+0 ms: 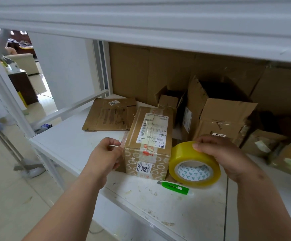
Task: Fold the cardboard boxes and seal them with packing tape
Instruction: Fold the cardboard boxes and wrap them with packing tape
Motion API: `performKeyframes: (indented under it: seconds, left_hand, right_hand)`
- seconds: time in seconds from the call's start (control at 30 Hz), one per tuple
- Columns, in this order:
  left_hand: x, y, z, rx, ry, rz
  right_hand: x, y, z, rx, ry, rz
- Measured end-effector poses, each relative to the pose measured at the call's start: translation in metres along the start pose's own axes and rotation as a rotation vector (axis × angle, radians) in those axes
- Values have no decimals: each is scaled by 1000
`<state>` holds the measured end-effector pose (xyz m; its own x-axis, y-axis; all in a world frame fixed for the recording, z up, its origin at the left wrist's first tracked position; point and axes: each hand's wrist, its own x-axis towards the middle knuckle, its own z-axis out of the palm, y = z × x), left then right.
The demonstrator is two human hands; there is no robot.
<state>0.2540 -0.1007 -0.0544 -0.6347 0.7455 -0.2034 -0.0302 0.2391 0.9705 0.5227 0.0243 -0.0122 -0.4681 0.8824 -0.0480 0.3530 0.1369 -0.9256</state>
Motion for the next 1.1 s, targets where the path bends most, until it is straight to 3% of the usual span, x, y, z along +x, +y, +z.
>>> performKeyframes:
  seconds: [0.27,0.6,0.83,0.97,1.1]
  left_hand:
    - [-10,-3,4,-50,-75,163]
    - [-13,-7,-7,156,-94,333]
    - [-9,-4,-7,410,-75,573]
    - [-8,-1,-11,627,-93,728]
    - [-2,-2,-10,661,-122,792]
  right_hand:
    - [-5,6,0,-7,42,-4]
    - [-9,12,8,-10,181,-3]
    - [-13,7,27,-258,228,-29]
    - [-13,-1,31,-591,207,-2]
    - [-9,-15,41,-834,207,-6]
